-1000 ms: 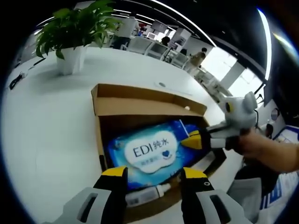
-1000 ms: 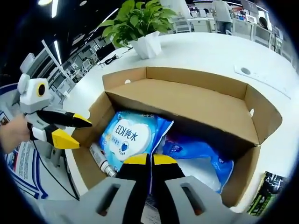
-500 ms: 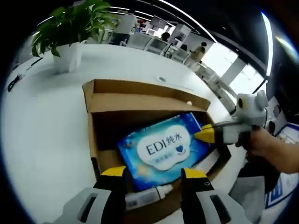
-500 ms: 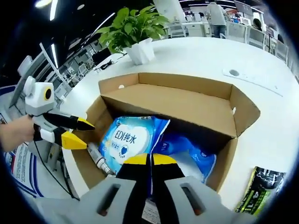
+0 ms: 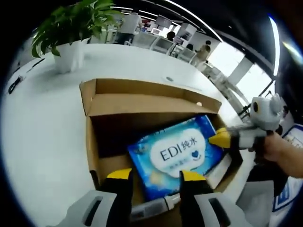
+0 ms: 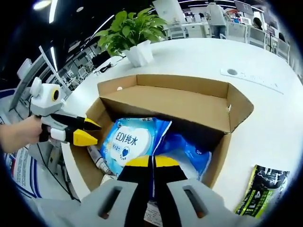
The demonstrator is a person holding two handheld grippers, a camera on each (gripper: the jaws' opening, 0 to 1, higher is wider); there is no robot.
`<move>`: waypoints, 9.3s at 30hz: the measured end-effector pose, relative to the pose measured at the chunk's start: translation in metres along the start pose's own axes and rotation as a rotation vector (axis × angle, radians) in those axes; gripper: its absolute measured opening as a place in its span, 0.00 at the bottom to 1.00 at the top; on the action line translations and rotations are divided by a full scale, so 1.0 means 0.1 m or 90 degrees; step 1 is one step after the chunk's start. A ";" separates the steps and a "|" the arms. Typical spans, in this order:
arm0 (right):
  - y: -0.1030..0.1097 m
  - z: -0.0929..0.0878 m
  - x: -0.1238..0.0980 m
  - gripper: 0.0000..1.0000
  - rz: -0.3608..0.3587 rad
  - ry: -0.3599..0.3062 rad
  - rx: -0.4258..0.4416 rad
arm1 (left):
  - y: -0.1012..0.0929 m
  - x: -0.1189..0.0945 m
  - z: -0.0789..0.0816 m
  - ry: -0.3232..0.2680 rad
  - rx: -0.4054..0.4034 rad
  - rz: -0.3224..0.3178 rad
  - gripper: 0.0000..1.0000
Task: Operate the shoe box by opening the lid, removing the specified soft item, and placing it in the target area until the item is outside and the box remains undamaged.
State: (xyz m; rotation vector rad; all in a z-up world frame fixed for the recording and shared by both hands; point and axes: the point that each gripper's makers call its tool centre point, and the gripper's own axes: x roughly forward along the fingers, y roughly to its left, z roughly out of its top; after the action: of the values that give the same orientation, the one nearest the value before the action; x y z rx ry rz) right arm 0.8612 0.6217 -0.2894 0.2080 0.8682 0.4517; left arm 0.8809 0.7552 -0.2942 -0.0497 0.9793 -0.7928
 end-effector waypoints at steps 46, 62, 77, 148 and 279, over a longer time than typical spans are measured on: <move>-0.11 -0.11 -0.10 0.00 0.025 -0.011 0.036 | 0.02 0.39 -0.16 0.088 0.029 0.048 0.14; -0.09 -0.11 -0.09 0.00 0.018 -0.009 0.045 | 0.05 0.34 -0.08 0.070 0.061 0.072 0.00; 0.00 -0.05 -0.11 0.00 0.014 -0.006 0.043 | 0.01 -0.02 0.04 0.041 0.068 0.076 0.00; -1.56 -0.25 -2.13 0.00 -0.075 -0.080 0.072 | -2.41 0.71 0.63 0.022 0.148 -0.029 0.00; -1.25 -0.50 -2.24 0.48 -0.077 -0.069 0.056 | -2.27 0.30 0.38 0.006 0.198 -0.085 0.41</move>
State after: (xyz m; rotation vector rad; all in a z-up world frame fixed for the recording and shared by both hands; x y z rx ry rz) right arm 0.7342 0.4072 -0.2114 0.2572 0.7900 0.2877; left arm 0.7877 0.5605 -0.2081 0.1593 0.8589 -1.0614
